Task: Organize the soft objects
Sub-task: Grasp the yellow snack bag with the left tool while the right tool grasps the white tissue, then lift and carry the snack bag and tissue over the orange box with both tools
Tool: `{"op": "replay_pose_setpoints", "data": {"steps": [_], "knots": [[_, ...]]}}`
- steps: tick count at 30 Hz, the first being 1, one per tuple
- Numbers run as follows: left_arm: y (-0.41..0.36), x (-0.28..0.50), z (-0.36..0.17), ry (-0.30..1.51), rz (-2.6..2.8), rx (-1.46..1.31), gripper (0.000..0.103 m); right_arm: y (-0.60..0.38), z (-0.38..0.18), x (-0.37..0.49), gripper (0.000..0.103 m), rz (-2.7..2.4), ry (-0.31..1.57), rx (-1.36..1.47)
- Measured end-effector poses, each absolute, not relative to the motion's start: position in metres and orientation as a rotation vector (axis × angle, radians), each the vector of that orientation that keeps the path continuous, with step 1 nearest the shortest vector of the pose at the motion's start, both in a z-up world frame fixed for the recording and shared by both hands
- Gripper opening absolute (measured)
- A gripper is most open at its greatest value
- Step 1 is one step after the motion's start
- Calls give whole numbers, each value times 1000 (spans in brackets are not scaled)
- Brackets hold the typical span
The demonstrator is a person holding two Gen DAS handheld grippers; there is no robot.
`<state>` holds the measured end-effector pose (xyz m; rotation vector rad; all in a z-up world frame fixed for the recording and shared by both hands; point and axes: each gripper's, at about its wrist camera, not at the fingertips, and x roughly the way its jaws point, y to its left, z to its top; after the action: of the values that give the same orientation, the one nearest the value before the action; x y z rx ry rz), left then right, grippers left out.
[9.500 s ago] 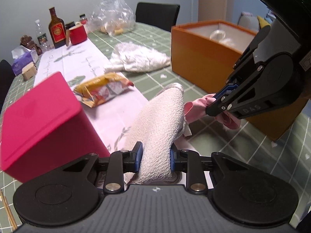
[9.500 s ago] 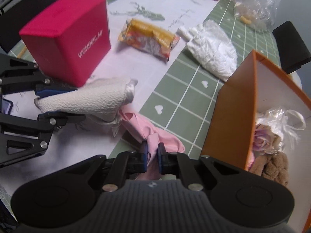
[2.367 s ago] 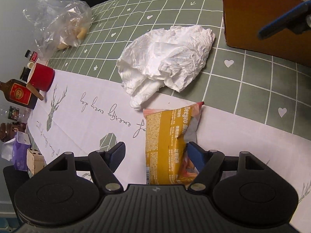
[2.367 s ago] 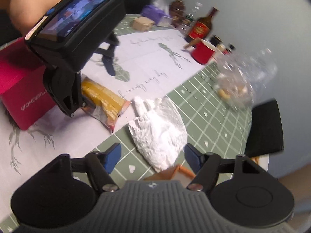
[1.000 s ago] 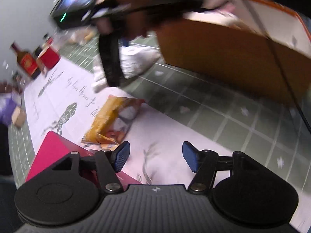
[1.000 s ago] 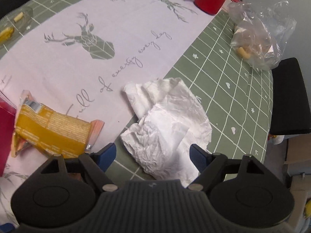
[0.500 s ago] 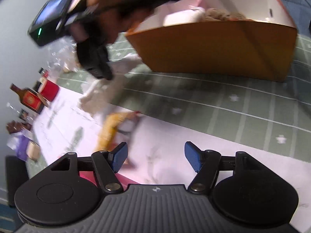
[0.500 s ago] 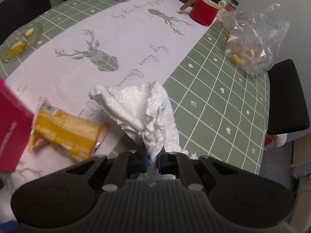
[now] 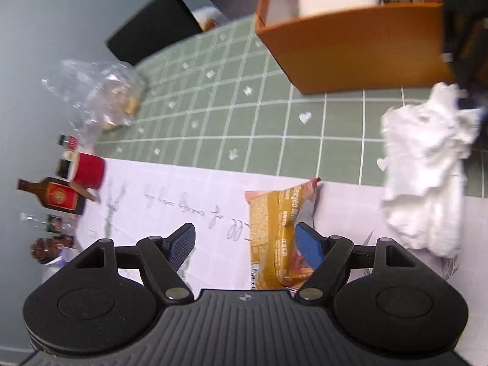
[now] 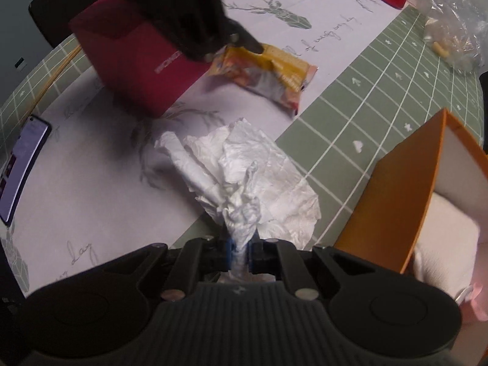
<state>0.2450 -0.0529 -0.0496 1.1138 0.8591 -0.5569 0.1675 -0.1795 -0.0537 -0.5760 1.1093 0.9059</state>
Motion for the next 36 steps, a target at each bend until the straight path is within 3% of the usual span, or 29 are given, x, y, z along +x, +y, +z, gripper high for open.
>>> {"op": "replay_pose_setpoints", "data": {"steps": [12, 15, 18, 21, 26, 36], "knots": [[-59, 290, -100, 1214, -599, 1157, 88, -209, -59, 128, 7, 958, 1097, -498], [-56, 301, -108, 1289, -593, 1115, 92, -210, -62, 121, 8, 968, 1096, -494], [-55, 305, -114, 1309, -587, 1124, 98, -210, -67, 119, 8, 969, 1101, -484], [-57, 306, -116, 1315, -591, 1128, 96, -210, -72, 118, 8, 968, 1105, -482], [-64, 303, -111, 1311, -613, 1053, 65, -204, -78, 115, 8, 964, 1098, -513], [-71, 279, -102, 1208, -581, 1019, 53, -202, -79, 108, 8, 937, 1086, -525]]}}
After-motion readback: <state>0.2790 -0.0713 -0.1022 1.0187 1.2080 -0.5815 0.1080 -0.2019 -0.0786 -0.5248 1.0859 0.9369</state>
